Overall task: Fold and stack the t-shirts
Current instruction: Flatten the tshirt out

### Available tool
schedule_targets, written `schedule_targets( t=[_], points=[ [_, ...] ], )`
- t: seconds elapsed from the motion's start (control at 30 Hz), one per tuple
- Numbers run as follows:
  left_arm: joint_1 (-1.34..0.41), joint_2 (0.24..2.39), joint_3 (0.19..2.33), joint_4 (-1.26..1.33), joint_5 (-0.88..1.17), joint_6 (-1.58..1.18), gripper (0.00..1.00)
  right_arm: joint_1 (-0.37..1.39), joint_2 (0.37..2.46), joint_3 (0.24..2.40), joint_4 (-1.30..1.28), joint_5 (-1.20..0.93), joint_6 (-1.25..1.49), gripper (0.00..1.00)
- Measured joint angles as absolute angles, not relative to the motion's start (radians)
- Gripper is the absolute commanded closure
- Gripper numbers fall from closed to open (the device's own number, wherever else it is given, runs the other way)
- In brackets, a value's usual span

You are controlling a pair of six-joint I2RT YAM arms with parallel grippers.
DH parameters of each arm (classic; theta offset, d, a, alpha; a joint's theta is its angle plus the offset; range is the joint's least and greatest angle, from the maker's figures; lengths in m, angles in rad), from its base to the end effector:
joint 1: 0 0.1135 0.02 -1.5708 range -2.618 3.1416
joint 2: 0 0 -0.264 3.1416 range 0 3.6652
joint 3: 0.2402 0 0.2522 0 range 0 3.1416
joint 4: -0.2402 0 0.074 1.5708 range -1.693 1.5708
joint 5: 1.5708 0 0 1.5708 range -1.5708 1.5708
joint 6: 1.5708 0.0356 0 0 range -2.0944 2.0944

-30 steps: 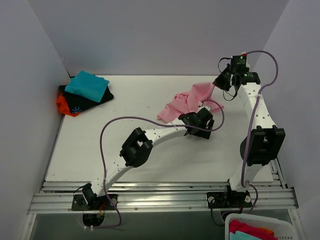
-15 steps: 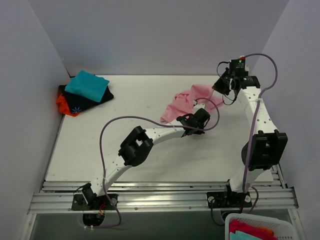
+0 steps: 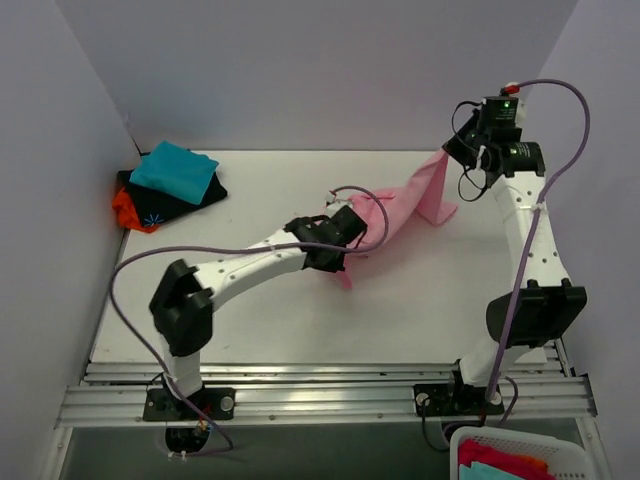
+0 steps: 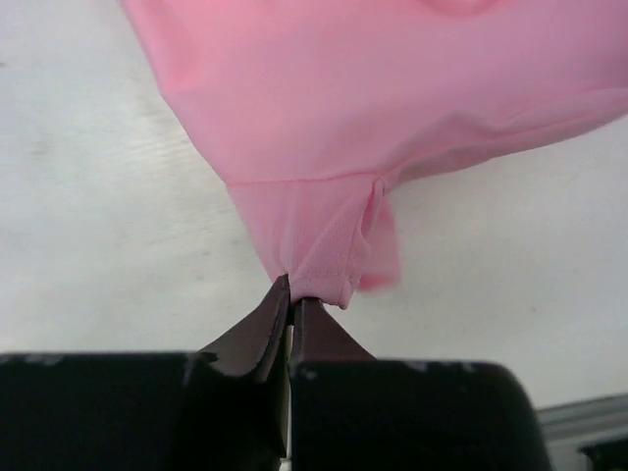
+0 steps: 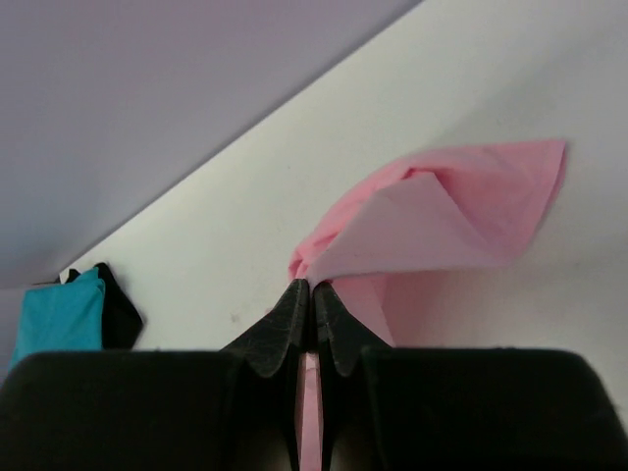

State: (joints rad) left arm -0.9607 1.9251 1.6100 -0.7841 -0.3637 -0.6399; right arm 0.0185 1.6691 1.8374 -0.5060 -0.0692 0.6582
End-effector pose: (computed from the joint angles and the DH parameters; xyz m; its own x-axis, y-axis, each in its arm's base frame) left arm 0.2463 -0.3303 0.2467 -0.8115 0.1869 -0.5537 0.2354 0.9717 -0.0171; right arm 0.3806 0.0095 0.4401 -0.3132 0.6045 -0.7324 0.1364 0.7919 0.5953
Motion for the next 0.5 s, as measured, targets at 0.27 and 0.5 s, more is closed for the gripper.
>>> schedule_targets(
  t=[0.27, 0.5],
  points=[
    [-0.952, 1.477, 1.945, -1.099, -0.493, -0.569, 0.98, 0.027, 1.425, 1.862, -0.539, -0.007, 0.624, 1.0],
    [-0.967, 1.339, 2.35, -1.26, -0.459, -0.447, 0.98, 0.104, 1.185, 1.883, -0.537, 0.068, 0.513, 1.0]
  ],
)
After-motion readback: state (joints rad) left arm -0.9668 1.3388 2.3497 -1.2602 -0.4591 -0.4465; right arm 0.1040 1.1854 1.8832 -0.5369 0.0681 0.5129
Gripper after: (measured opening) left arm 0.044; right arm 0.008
